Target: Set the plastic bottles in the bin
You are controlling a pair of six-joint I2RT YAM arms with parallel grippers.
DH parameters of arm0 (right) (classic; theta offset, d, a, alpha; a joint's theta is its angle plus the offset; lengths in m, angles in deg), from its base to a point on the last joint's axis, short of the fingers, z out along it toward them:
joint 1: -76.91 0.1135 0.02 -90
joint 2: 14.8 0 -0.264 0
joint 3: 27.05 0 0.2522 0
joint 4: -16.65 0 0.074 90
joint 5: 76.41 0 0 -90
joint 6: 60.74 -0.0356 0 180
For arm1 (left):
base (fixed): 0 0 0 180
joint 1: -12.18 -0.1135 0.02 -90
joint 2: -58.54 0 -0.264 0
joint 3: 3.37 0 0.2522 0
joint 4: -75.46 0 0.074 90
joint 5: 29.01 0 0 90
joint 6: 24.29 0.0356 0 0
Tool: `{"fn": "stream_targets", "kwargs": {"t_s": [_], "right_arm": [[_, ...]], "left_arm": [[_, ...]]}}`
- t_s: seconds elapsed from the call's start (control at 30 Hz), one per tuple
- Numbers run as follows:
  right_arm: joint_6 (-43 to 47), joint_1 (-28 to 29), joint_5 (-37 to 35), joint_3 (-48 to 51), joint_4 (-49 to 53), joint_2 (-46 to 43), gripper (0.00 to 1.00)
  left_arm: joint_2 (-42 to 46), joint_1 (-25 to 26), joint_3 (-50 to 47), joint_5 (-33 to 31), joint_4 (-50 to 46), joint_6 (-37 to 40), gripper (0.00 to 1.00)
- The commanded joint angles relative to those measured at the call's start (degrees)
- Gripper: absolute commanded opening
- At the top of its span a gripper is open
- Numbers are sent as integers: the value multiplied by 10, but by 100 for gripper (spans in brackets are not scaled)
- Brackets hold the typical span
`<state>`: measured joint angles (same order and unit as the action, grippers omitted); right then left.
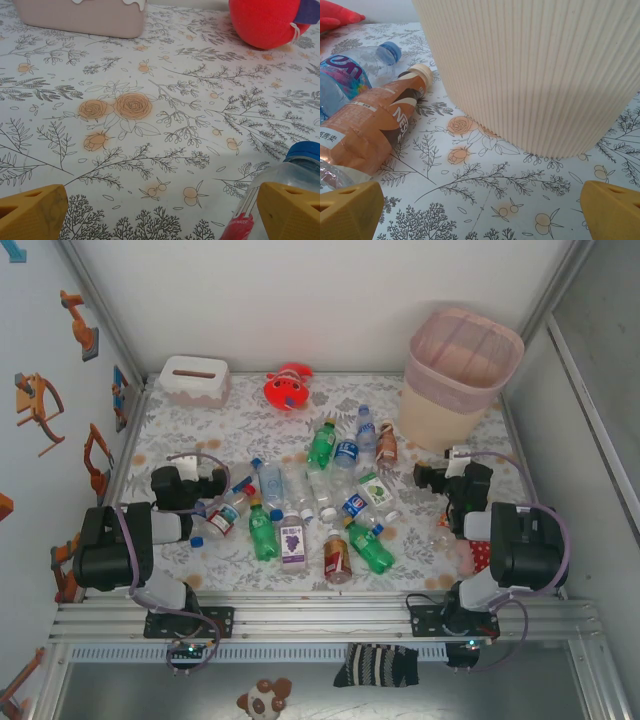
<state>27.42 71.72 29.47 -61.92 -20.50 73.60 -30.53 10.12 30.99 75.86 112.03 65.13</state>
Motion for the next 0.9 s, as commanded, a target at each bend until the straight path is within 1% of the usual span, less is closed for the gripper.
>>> {"fn": "stream_targets", "kwargs": {"t_s": [0.0,0.87], "right_arm": [[6,-4,7,2,-22,3,99],[5,-4,3,3,-22,2,99]], "left_arm": [[9,-3,10,10,8,10,97],[8,-9,11,11,8,3,97]]}}
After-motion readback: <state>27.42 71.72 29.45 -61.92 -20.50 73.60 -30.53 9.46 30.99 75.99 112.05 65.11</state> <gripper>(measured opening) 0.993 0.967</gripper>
